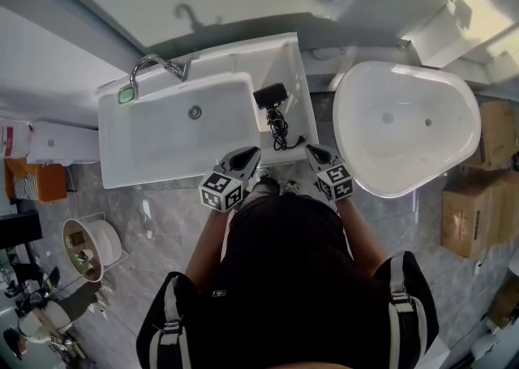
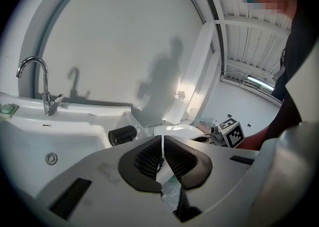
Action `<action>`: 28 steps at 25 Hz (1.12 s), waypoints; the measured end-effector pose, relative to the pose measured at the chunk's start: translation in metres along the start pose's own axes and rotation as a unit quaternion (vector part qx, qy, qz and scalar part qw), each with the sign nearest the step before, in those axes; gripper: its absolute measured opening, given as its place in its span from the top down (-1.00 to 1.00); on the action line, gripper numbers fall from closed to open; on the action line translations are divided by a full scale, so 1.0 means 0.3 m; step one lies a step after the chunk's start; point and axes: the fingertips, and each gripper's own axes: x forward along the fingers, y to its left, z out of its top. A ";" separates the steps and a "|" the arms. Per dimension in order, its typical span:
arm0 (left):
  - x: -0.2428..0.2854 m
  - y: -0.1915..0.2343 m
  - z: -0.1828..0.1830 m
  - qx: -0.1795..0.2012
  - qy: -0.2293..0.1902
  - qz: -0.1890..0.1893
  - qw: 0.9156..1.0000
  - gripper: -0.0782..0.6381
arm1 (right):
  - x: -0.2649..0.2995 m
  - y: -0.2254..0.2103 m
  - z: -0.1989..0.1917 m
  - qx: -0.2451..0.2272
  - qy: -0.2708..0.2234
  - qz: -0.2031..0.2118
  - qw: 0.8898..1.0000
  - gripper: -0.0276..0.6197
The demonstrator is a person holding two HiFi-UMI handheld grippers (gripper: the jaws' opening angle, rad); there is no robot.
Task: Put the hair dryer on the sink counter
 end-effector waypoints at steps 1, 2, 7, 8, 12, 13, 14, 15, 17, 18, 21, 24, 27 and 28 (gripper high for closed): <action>-0.003 -0.009 -0.011 -0.002 0.000 0.002 1.000 0.72 | -0.008 0.006 -0.011 -0.005 0.003 0.001 1.000 0.73; -0.005 -0.019 -0.020 -0.003 -0.001 0.003 1.000 0.72 | -0.015 0.011 -0.022 -0.008 0.006 0.003 1.000 0.73; -0.014 -0.068 -0.064 -0.008 -0.002 0.006 1.000 0.72 | -0.035 0.025 -0.066 -0.014 0.013 0.004 1.000 0.73; -0.018 -0.076 -0.073 -0.009 -0.001 0.006 1.000 0.72 | -0.038 0.030 -0.071 -0.015 0.013 0.005 1.000 0.73; -0.035 -0.105 -0.105 -0.011 0.000 0.010 1.000 0.72 | -0.059 0.042 -0.090 -0.019 0.013 0.007 1.000 0.73; -0.038 -0.109 -0.108 -0.011 -0.001 0.011 1.000 0.72 | -0.061 0.041 -0.095 -0.019 0.014 0.006 1.000 0.73; -0.040 -0.114 -0.112 -0.011 -0.002 0.012 1.000 0.72 | -0.063 0.040 -0.101 -0.020 0.016 0.004 1.000 0.73; -0.043 -0.118 -0.115 -0.011 -0.003 0.012 1.000 0.72 | -0.065 0.041 -0.106 -0.022 0.017 0.003 1.000 0.73; -0.049 -0.125 -0.122 -0.011 -0.003 0.014 1.000 0.72 | -0.071 0.046 -0.116 -0.023 0.019 0.004 1.000 0.73; -0.051 -0.128 -0.125 -0.011 -0.003 0.015 1.000 0.72 | -0.073 0.048 -0.122 -0.023 0.021 0.005 0.999 0.73; -0.050 -0.129 -0.128 -0.012 -0.004 0.016 1.000 0.72 | -0.077 0.051 -0.129 -0.018 0.022 0.008 1.000 0.73; -0.048 -0.131 -0.130 -0.010 -0.007 0.016 1.000 0.72 | -0.076 0.050 -0.128 -0.008 0.019 0.009 1.000 0.73; -0.049 -0.140 -0.129 -0.010 -0.006 0.016 1.000 0.72 | -0.078 0.051 -0.133 -0.011 0.021 0.008 1.000 0.73; -0.049 -0.141 -0.129 -0.011 -0.006 0.016 1.000 0.72 | -0.078 0.052 -0.136 -0.013 0.023 0.008 1.000 0.73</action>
